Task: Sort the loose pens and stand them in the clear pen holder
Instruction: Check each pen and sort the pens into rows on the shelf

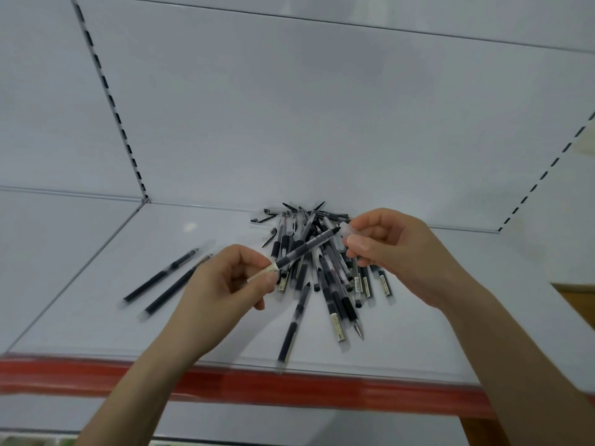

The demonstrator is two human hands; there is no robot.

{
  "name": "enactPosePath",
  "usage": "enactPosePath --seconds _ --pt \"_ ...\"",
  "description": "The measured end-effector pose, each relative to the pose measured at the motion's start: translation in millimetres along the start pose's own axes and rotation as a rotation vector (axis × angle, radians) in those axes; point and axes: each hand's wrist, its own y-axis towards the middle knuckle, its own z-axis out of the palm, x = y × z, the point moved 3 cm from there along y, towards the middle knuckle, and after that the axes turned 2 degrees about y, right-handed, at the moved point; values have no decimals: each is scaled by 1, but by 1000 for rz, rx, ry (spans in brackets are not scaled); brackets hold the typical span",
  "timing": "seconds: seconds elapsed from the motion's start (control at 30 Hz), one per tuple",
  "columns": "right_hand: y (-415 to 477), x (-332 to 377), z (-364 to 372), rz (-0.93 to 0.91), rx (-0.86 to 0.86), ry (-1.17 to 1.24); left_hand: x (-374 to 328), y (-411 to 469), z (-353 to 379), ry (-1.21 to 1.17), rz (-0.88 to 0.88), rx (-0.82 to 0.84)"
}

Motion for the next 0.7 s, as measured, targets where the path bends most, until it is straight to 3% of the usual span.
enactPosePath --seconds 0.13,0.23,0.33,0.47,0.7 --pt "-1 2 11 25 68 -45 2 -1 7 110 12 61" --pt "1 0 12 19 12 -68 3 -1 9 134 14 56" --pt "6 -1 6 55 -134 180 4 -2 9 140 13 51" --pt "9 2 3 36 -205 488 3 -4 9 159 27 64" --pt "5 2 15 17 -179 461 0 -5 11 177 42 78"
